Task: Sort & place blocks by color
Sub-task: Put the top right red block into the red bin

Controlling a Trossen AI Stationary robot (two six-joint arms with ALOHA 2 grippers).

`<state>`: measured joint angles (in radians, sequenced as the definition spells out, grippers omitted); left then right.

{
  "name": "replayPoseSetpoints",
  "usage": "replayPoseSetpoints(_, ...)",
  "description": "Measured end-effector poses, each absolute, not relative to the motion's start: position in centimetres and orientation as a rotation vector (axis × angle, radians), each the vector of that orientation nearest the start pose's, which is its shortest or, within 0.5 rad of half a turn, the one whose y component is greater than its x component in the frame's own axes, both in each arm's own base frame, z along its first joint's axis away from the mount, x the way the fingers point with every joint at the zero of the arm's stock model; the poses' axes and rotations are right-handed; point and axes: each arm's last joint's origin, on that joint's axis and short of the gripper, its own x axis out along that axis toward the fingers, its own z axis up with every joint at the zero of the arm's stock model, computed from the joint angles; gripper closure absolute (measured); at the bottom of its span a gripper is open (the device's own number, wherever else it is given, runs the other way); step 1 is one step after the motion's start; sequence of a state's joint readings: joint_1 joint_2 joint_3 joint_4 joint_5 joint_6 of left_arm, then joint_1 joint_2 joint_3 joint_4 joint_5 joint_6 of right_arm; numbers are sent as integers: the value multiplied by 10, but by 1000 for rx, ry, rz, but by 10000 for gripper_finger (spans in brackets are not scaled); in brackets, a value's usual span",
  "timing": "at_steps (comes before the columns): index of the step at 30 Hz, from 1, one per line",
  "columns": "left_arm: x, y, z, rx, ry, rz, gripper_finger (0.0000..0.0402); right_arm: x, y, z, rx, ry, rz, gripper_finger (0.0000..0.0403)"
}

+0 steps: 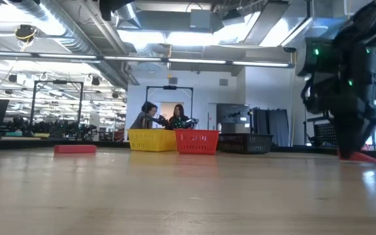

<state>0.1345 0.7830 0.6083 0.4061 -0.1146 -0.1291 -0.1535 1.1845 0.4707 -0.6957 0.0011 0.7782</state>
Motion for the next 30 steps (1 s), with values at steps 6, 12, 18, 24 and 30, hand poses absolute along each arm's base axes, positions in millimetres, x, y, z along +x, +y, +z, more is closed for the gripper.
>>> replayPoseSetpoints(6,175,27,332,-126,-291,229,161,186,-28,182,713,1021,-527,272)
replayPoseSetpoints(12,169,26,339,-195,-347,188,161,229,-35,224,772,439,-341,272)
replayPoseSetpoints(18,168,23,339,-233,-341,105,161,253,-37,258,766,35,-180,272)
replayPoseSetpoints(24,169,23,338,-239,-329,101,161,271,-26,303,559,-54,-90,272)
replayPoseSetpoints(30,169,23,338,-241,-329,100,161,274,-26,317,468,-49,-94,272)
